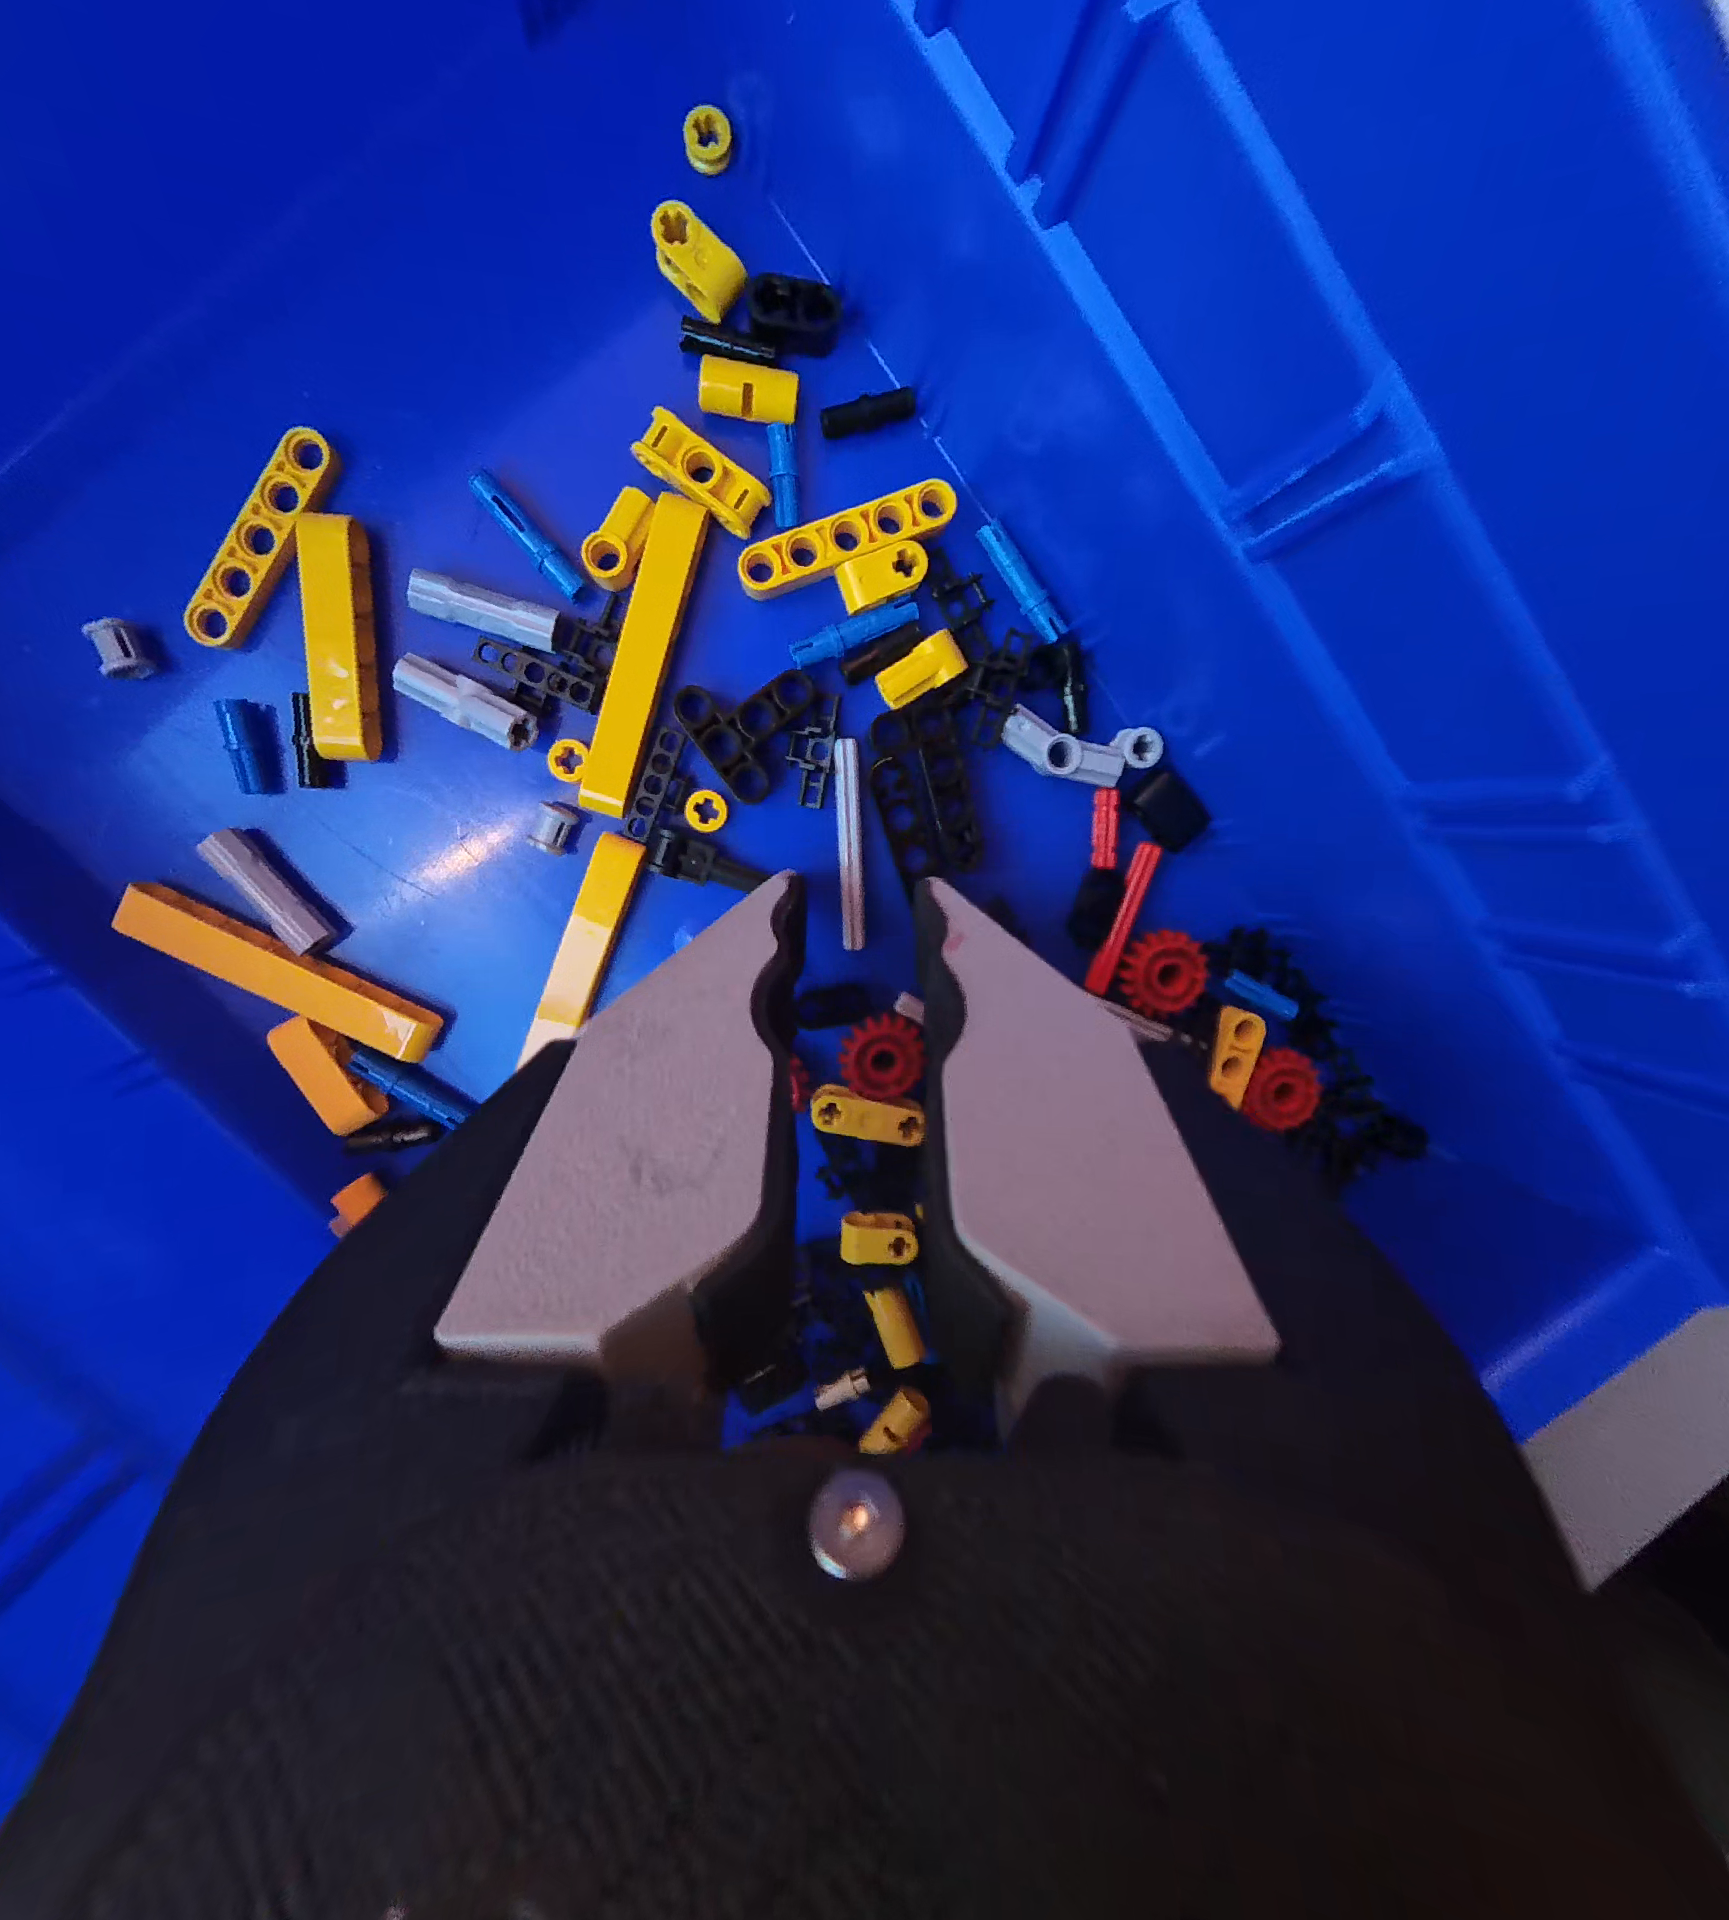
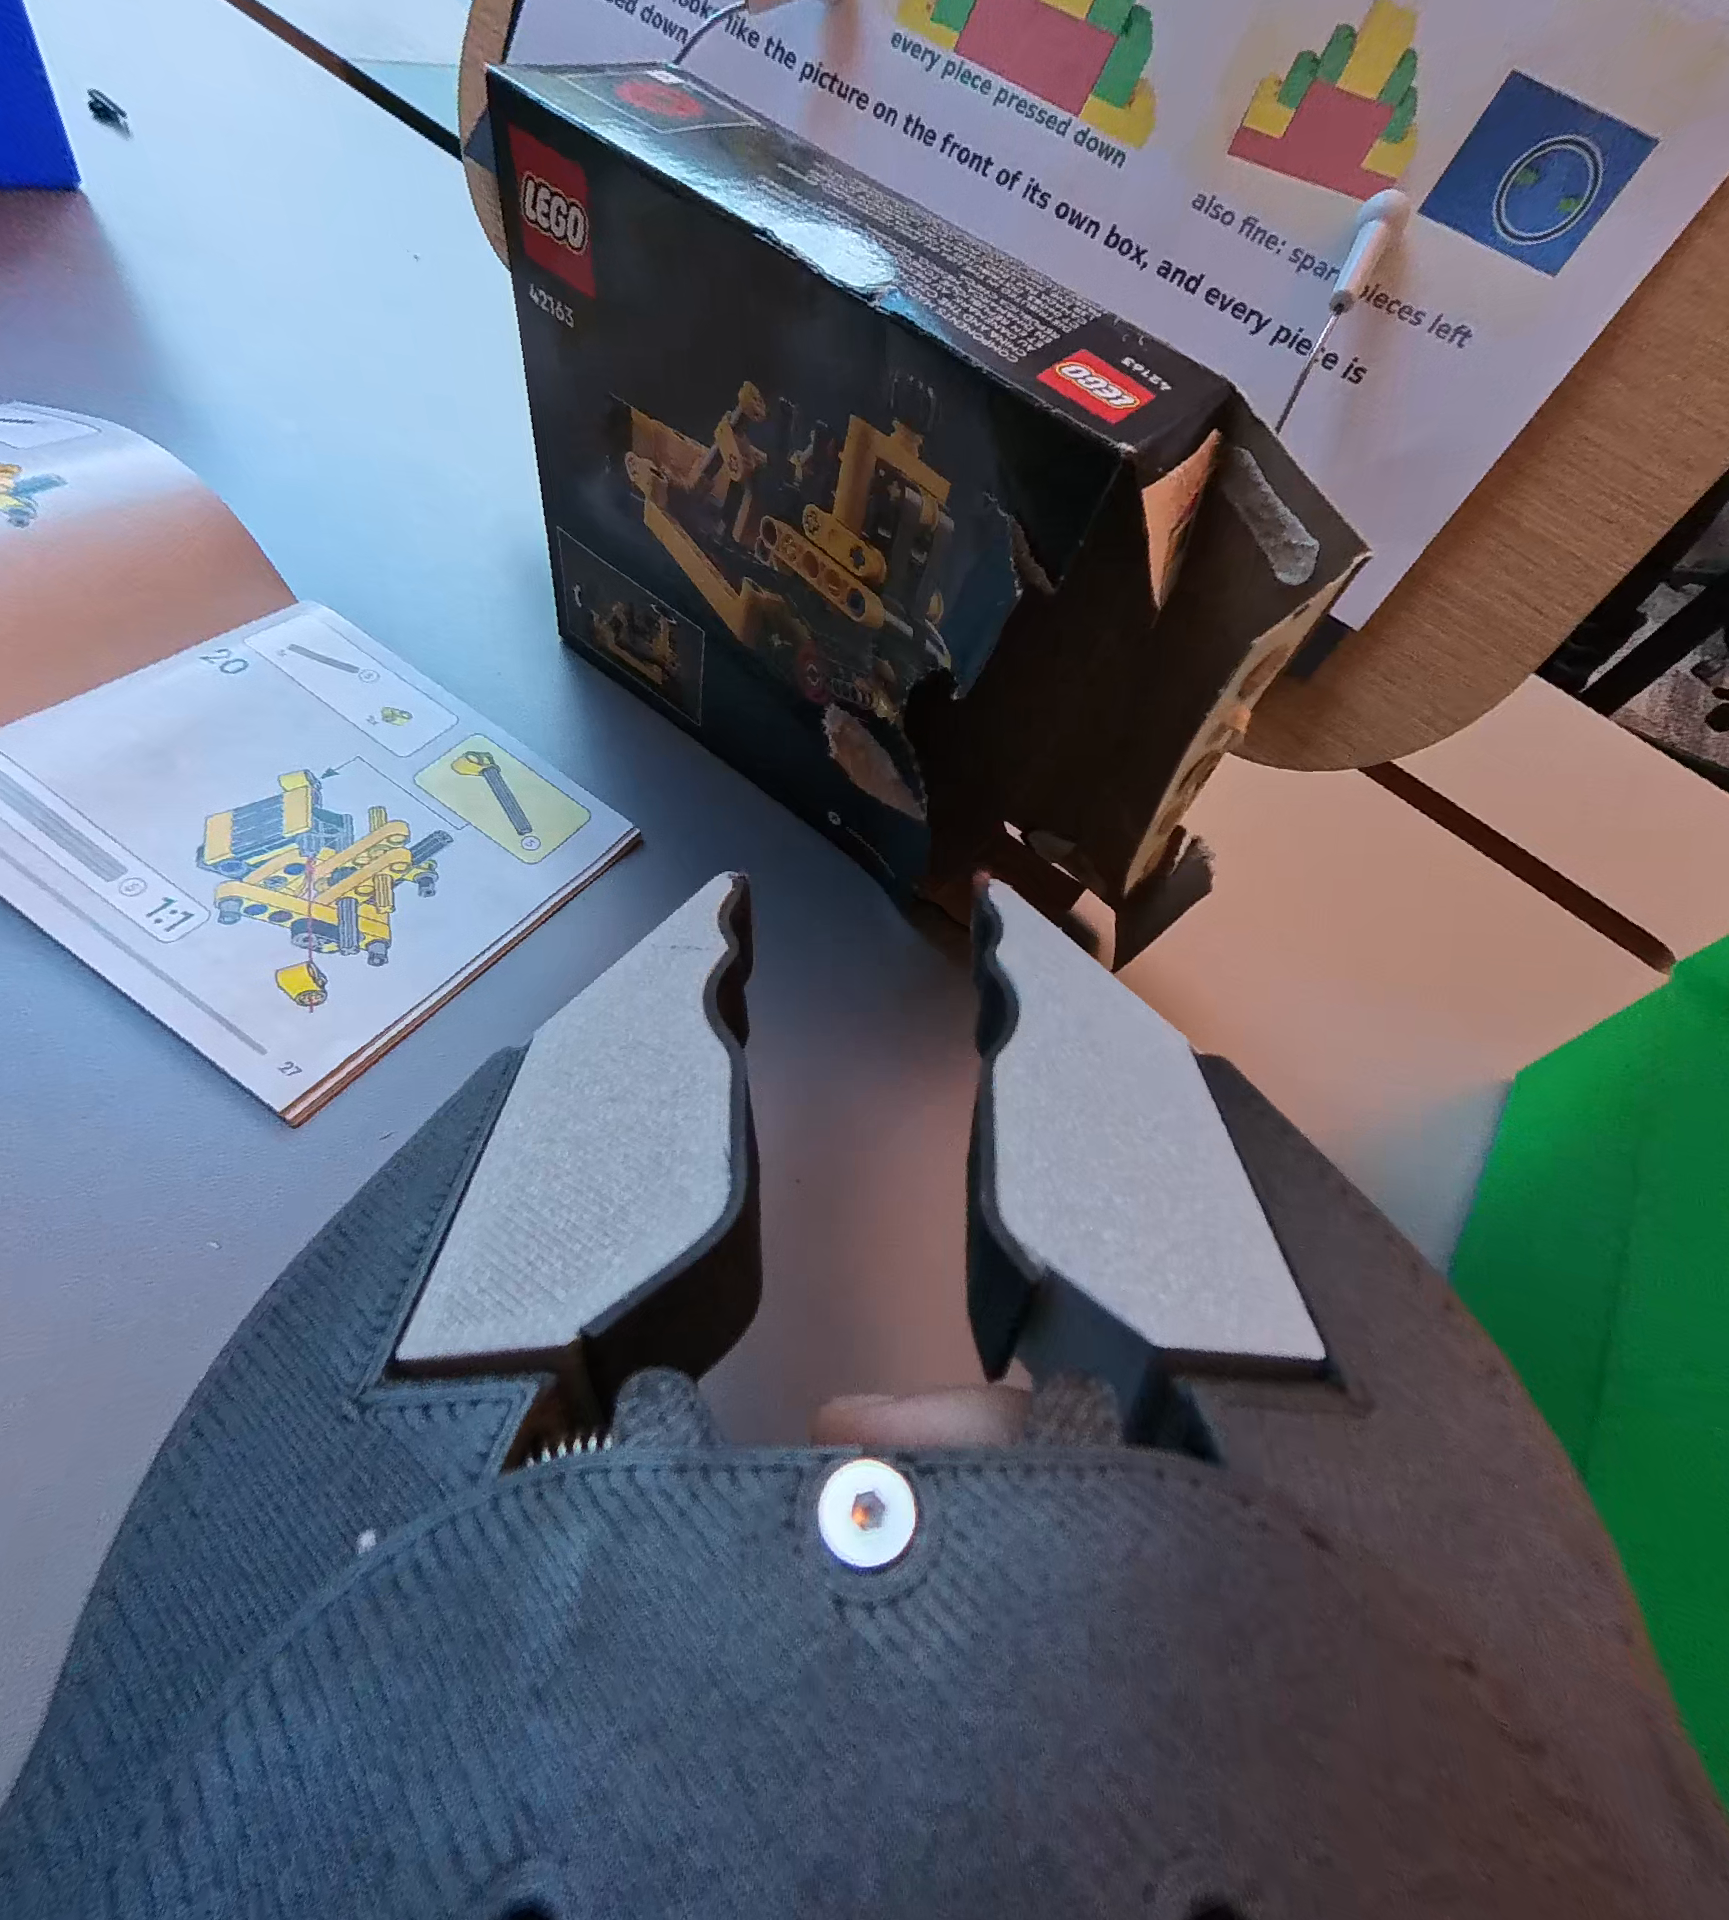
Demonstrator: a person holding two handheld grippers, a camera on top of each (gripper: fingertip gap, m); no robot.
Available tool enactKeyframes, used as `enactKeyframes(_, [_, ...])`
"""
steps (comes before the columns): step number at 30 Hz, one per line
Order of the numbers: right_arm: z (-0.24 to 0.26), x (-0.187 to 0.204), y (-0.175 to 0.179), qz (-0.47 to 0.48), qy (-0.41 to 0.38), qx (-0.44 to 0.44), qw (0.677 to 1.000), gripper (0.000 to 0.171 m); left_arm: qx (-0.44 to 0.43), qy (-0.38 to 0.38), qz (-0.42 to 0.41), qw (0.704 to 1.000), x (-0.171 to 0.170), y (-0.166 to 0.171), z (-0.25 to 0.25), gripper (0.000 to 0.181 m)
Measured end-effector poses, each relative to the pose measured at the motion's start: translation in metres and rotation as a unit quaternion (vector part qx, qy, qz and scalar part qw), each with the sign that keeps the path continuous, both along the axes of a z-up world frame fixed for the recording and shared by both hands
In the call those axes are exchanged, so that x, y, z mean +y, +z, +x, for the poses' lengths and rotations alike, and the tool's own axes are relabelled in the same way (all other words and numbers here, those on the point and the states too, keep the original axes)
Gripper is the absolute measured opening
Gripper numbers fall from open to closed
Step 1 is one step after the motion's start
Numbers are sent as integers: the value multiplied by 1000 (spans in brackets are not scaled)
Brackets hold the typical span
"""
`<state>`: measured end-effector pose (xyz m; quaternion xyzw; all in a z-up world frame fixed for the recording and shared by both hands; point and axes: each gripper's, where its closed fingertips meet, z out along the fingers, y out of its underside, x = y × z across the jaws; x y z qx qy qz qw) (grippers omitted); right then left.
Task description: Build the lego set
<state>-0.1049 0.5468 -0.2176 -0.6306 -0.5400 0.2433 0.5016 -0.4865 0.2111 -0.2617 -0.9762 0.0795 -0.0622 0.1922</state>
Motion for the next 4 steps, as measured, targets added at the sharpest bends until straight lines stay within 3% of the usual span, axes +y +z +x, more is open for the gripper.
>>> enactKeyframes(1, [0, 0, 0, -1, 0, 1, 1000, 39, 1, -7, 3, 1000, 1, 0, 0, 18])
enactKeyframes(4, [0, 0, 1, -3, 0, 4, 1000, 39, 32, -27, 16, 999, 2, 1, -4, 24])
